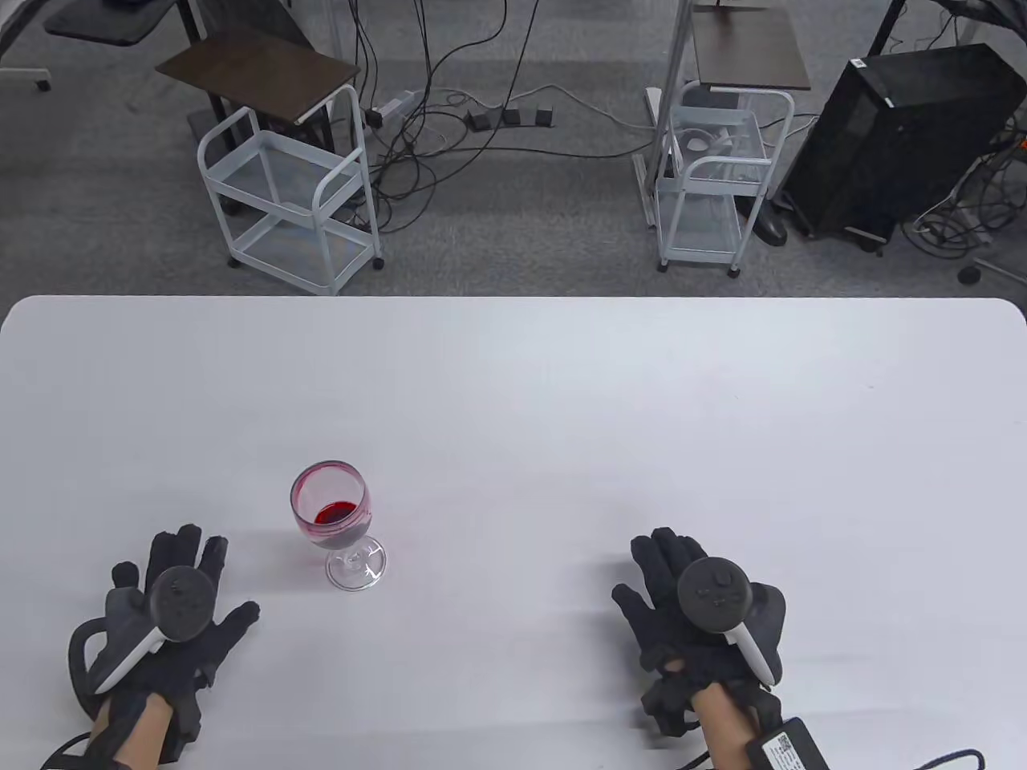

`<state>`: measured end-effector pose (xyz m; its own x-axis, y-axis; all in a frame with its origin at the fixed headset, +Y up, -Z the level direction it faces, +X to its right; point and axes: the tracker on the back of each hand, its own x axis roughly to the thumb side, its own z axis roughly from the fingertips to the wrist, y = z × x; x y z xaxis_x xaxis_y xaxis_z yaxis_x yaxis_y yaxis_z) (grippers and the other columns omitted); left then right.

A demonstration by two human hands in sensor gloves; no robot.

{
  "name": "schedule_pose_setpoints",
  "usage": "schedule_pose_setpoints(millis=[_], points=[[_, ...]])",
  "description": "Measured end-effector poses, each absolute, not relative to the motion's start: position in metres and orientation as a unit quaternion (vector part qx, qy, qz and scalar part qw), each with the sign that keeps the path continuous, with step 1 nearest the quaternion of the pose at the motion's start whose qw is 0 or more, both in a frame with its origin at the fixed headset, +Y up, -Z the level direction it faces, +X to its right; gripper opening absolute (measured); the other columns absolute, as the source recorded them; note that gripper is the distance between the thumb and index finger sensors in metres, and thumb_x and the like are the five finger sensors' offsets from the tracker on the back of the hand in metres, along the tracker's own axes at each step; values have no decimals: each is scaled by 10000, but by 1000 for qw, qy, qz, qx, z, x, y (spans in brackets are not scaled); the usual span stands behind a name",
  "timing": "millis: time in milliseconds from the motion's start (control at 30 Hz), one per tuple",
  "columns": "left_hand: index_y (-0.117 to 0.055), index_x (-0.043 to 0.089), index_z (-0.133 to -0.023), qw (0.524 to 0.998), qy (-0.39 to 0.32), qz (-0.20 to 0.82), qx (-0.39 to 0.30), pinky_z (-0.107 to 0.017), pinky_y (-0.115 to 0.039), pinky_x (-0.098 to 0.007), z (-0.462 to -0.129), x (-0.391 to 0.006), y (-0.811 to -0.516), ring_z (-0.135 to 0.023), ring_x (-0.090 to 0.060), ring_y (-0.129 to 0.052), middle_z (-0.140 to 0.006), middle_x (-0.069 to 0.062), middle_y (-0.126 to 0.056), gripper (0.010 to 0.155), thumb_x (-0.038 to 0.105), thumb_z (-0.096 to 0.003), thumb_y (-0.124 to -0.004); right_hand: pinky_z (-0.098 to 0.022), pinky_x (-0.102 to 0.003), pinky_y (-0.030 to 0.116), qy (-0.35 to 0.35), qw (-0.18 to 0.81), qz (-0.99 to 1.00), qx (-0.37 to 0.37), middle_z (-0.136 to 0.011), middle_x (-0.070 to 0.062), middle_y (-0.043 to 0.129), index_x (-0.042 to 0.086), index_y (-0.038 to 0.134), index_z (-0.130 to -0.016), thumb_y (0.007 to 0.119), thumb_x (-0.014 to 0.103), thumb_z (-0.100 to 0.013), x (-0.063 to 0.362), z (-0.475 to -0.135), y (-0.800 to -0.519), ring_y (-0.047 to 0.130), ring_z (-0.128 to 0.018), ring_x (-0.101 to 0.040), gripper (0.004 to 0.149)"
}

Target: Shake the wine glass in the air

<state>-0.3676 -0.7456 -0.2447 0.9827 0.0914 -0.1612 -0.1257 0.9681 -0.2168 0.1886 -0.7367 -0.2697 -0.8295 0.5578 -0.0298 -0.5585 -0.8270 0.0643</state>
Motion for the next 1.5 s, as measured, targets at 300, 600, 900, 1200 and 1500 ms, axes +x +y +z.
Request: schedule_pose_setpoints(millis=[300,600,900,1200,1500], points=[[-290,367,-1150,980,67,118,-143,-820,-157,-587,-247,-370,-752,-1215,-272,-190,-1286,42,-28,911,742,-446,-729,-747,-636,326,31,297,954,-4,-1164,-12,425,275,554,-1022,737,556,-416,190,-269,-736,342,-1078,-354,692],[-360,345,-1136,924,12,356,-136,-772,-662,-469,-269,-354,-754,-960,-223,-865,-1302,-5,-259,973,697,-399,-889,-748,-636,324,36,294,955,-6,-1164,-14,425,274,554,-1023,738,554,-416,189,-270,-737,340,-1078,-356,693],[-424,334,-1120,851,-10,492,-181,-662,-819,-386,-307,-306,-771,-713,-122,-1068,-1224,-8,-500,930,574,-407,-971,-748,-635,324,39,297,954,-5,-1164,-14,426,274,555,-1022,738,553,-416,190,-270,-737,342,-1078,-356,692],[-768,325,-987,825,6,543,-155,-605,-874,-378,-323,-295,-779,-614,-117,-1138,-1175,-66,-722,576,443,-457,-962,-748,-635,324,47,300,953,1,-1164,-16,428,272,554,-1024,738,552,-418,189,-271,-737,346,-1076,-360,692],[-884,291,-899,811,-4,569,-139,-567,-907,-402,-309,-284,-768,-584,-161,-1181,-940,-33,-956,449,399,-468,-945,-746,-635,327,50,302,952,8,-1163,-18,431,271,556,-1023,738,552,-418,187,-272,-736,348,-1075,-361,691]])
